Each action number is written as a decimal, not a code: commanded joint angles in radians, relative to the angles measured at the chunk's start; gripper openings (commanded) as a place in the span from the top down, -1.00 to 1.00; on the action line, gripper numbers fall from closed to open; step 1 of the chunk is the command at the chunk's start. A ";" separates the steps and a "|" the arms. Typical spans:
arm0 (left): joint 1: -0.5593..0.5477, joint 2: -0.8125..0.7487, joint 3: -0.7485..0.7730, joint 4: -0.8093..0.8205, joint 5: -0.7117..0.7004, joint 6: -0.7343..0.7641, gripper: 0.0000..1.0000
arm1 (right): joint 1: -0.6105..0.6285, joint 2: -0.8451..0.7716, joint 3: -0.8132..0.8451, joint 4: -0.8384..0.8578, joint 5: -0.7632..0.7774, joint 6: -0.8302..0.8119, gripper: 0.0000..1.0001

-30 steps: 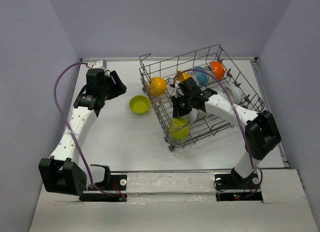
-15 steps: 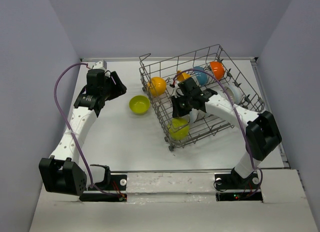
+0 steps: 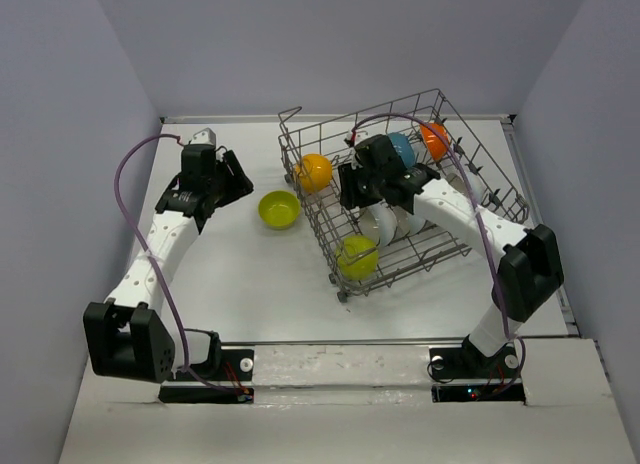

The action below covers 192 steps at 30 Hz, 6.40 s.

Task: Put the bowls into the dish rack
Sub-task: Pick up the bowl from the center of the board, then pass from the left arm to the right

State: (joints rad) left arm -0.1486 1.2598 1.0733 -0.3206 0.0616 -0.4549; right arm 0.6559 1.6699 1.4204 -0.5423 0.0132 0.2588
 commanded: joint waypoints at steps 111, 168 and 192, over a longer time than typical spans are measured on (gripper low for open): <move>-0.078 0.208 0.102 -0.143 -0.034 0.119 1.00 | 0.369 0.109 0.422 0.074 0.082 -0.526 0.02; -0.078 -0.036 0.180 -0.298 0.058 0.157 1.00 | 0.455 0.165 0.074 0.528 -0.018 -0.817 0.24; -0.078 -0.056 0.189 -0.307 0.073 0.159 1.00 | 0.455 0.205 0.100 0.567 0.068 -0.840 0.48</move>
State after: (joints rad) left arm -0.2230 1.2457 1.2049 -0.6449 0.1028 -0.3004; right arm 1.1011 1.8595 1.4780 -0.0360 0.0635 -0.5728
